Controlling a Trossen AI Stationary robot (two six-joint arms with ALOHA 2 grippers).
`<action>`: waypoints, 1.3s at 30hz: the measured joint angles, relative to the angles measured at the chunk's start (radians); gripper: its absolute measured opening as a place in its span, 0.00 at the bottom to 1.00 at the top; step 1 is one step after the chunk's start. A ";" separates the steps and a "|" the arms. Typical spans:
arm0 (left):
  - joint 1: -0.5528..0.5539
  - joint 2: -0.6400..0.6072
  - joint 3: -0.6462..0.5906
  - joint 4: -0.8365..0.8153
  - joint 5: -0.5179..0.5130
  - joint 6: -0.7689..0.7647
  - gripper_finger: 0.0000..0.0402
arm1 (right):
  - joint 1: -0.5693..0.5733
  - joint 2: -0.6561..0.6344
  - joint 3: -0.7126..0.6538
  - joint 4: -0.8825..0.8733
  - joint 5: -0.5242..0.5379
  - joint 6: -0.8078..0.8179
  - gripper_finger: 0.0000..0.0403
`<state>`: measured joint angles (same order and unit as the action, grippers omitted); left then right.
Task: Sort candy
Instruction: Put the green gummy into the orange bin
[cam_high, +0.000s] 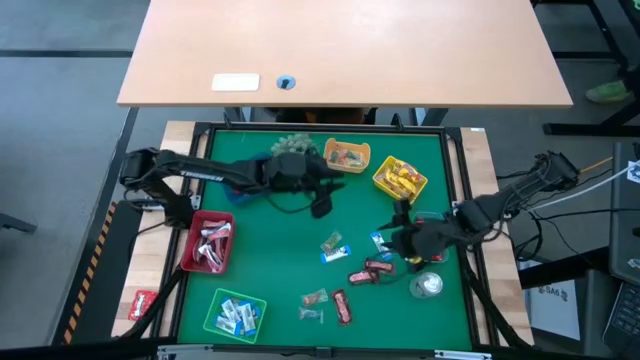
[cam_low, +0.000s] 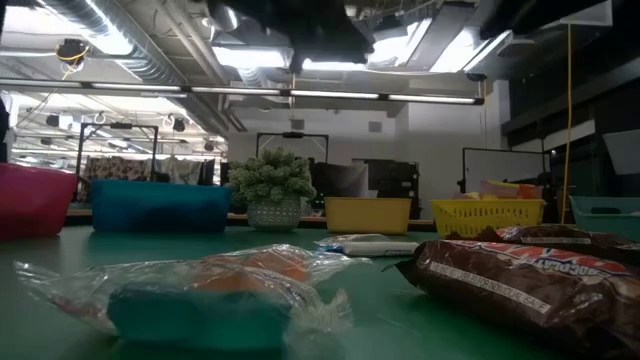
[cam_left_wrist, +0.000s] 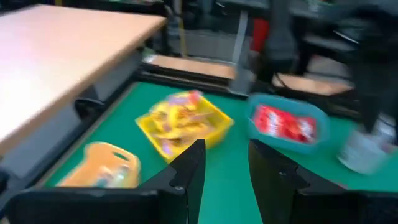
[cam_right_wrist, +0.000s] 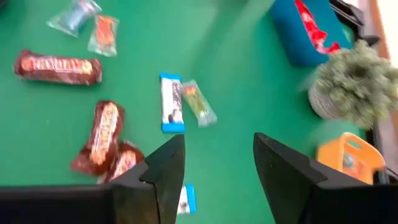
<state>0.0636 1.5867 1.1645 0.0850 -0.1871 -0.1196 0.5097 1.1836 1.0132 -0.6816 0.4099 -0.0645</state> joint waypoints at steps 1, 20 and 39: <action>-0.023 -0.015 0.000 -0.031 0.000 0.000 0.27 | -0.023 0.009 0.000 0.026 -0.032 -0.020 0.47; -0.413 -0.054 0.000 -0.287 -0.047 -0.193 0.27 | -0.285 0.395 -0.001 0.336 -0.247 -0.311 0.47; -0.474 -0.054 0.000 -0.295 -0.146 -0.196 0.27 | -0.347 0.649 -0.001 0.461 -0.394 -0.335 0.47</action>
<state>-0.4103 1.5322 1.1645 -0.2096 -0.3332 -0.3153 0.1631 1.8328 1.0126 -0.2210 0.0157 -0.3992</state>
